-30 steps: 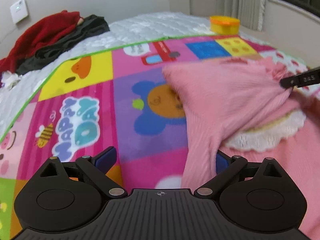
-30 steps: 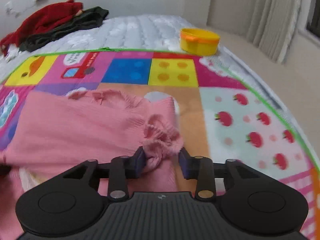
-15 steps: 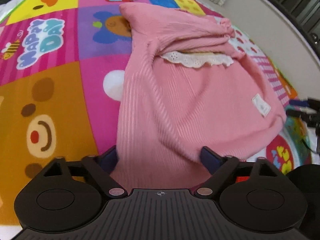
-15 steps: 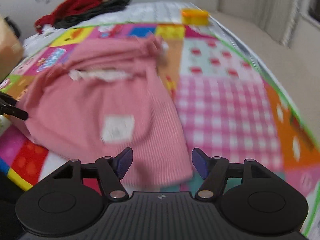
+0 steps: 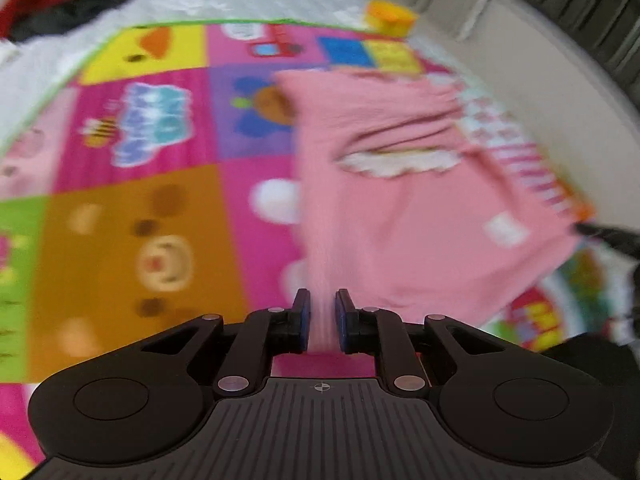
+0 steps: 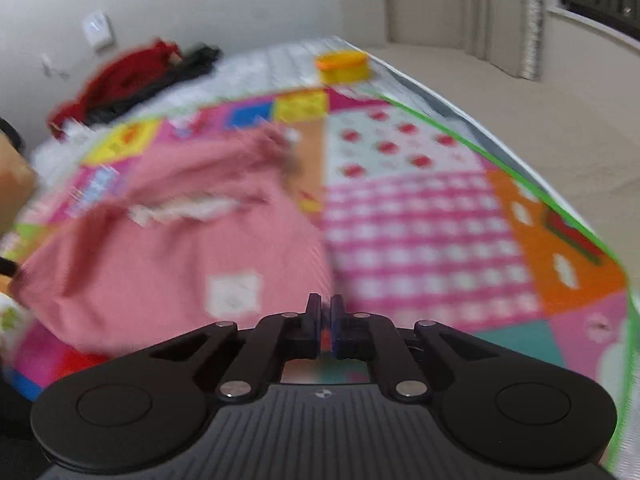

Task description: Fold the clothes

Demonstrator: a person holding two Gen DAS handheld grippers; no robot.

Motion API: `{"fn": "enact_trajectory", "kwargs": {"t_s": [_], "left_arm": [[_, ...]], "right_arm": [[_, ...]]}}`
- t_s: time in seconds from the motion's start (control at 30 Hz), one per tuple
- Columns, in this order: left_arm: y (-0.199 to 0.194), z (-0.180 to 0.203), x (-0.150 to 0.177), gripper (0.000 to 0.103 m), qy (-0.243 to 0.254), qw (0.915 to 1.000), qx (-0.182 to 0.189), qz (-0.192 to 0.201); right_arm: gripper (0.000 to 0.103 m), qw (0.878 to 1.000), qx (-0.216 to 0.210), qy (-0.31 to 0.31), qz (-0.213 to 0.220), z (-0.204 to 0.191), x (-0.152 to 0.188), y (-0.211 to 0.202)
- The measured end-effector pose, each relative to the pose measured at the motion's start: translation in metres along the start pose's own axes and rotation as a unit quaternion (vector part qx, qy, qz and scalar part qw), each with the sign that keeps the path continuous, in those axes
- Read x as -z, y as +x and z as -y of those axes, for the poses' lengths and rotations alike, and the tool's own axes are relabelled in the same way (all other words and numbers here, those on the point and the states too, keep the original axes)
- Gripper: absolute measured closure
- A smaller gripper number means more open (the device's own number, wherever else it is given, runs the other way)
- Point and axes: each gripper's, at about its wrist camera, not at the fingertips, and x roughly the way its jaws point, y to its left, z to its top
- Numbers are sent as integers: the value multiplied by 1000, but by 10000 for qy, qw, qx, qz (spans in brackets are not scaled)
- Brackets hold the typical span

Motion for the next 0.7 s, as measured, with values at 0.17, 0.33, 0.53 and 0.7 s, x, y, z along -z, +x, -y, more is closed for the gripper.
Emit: {"fn": "enact_trajectory", "kwargs": {"t_s": [0.17,0.33,0.53,0.7], "left_arm": [[1,7,11,75,374,9987,-305,-155],[5,43,7,56,578,9974,424,-10],[55,85,4,38,1052,9932,287,-402],[74,88,33,32,1646,9786,164,-1221]], "right_arm": [[95,9992,363,-183,-32,5,9,-7],[65,9982,-339,-265,413,-24,-6,-17],[65,9949,-777,-574,-277,-67,-4,27],[56,9842,-1047,-1222,-737,-76,16,17]]}}
